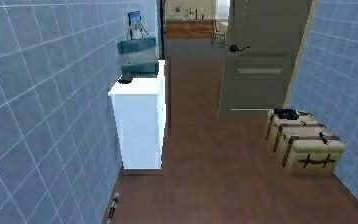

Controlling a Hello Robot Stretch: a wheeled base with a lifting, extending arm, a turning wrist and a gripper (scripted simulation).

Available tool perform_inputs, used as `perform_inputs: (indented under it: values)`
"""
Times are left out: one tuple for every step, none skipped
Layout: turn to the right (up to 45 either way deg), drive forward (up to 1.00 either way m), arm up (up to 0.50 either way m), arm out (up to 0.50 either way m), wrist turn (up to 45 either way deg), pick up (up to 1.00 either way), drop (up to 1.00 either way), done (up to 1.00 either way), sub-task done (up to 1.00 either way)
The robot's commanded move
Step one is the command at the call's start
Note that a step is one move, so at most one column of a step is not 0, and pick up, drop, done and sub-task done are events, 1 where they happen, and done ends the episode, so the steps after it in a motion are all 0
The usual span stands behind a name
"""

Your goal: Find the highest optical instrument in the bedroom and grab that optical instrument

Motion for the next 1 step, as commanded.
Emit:
perform_inputs:
  values:
    - [0.0, 0.15, 0.0, 0.0, 0.0, 0.0, 0.0, 0.0, 0.0]
